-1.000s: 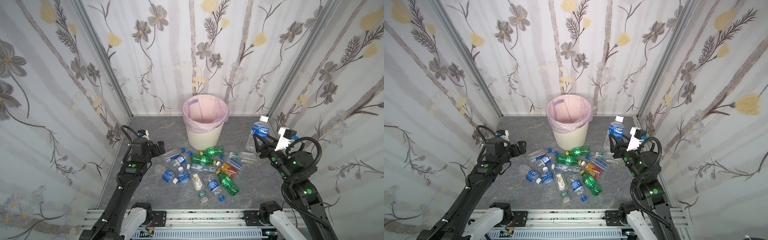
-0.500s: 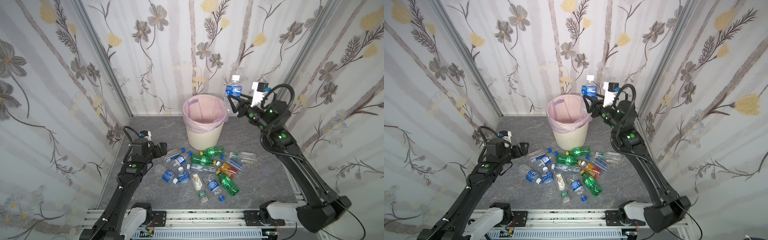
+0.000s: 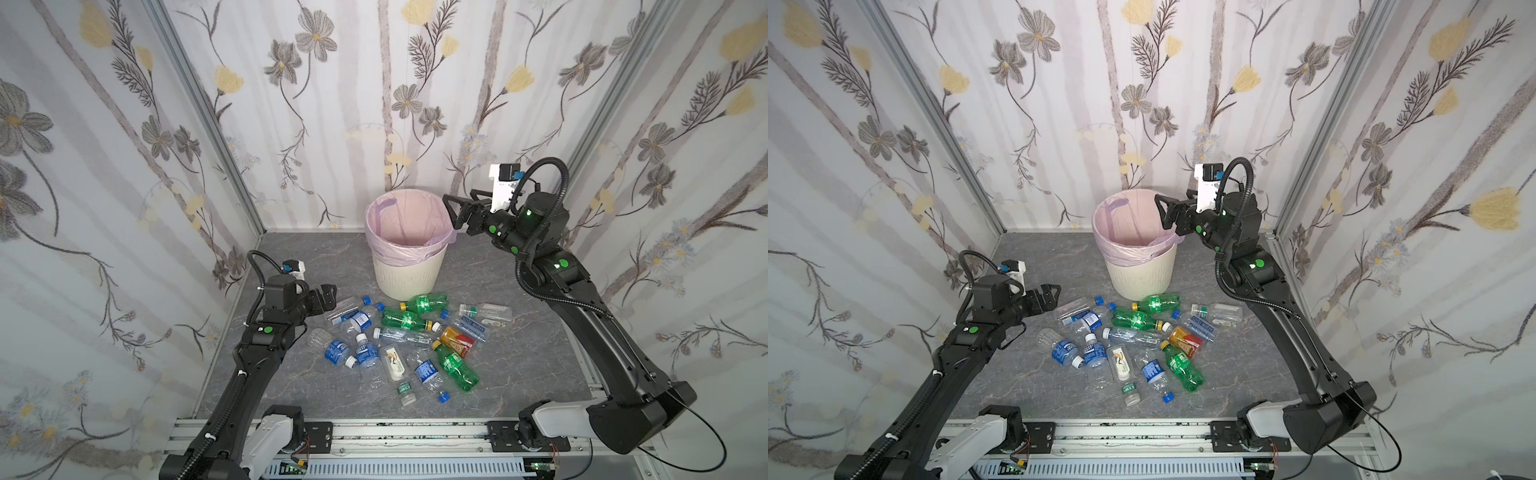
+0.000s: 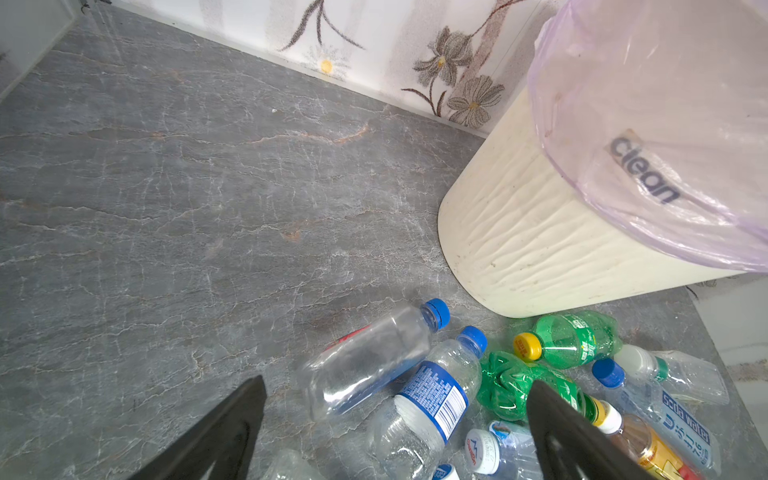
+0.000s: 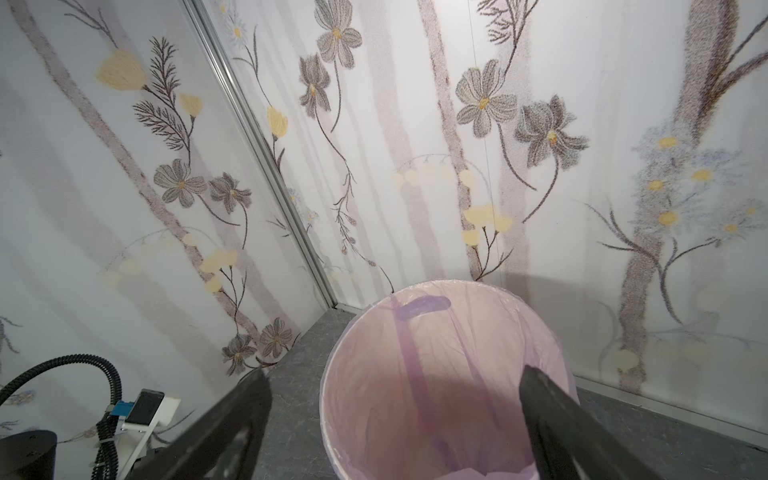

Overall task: Throw the plastic bottles in the bin
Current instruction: 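Lift the sports drink bottle with the right gripper and release it into the bin, then grasp the clear blue-capped water bottle with the left gripper while the right arm withdraws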

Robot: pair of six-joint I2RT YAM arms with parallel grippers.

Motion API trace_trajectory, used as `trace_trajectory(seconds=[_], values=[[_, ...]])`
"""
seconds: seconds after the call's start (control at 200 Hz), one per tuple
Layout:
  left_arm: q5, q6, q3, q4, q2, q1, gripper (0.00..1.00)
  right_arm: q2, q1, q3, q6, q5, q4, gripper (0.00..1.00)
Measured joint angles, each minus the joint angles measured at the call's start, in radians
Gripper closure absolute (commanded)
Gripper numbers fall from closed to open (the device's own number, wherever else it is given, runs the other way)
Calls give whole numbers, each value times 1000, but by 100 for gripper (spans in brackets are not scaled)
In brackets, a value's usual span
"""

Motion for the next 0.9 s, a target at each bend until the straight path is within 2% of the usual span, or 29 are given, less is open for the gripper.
trace_trajectory(seconds=[0.375,0.575,0.774,0.899], values=[[61,157,101,-49,151,0,0,-269,-31,-368,-25,8,-8,2],[57,261,127,-106,256,-8,1,-401,-111,-556,-19,14,-3,2],[16,342,130,-129,369,-53,3,-447,-167,-640,14,-15,7,2],[-31,391,150,-137,436,-82,8,-445,-174,-645,24,-31,20,2]])
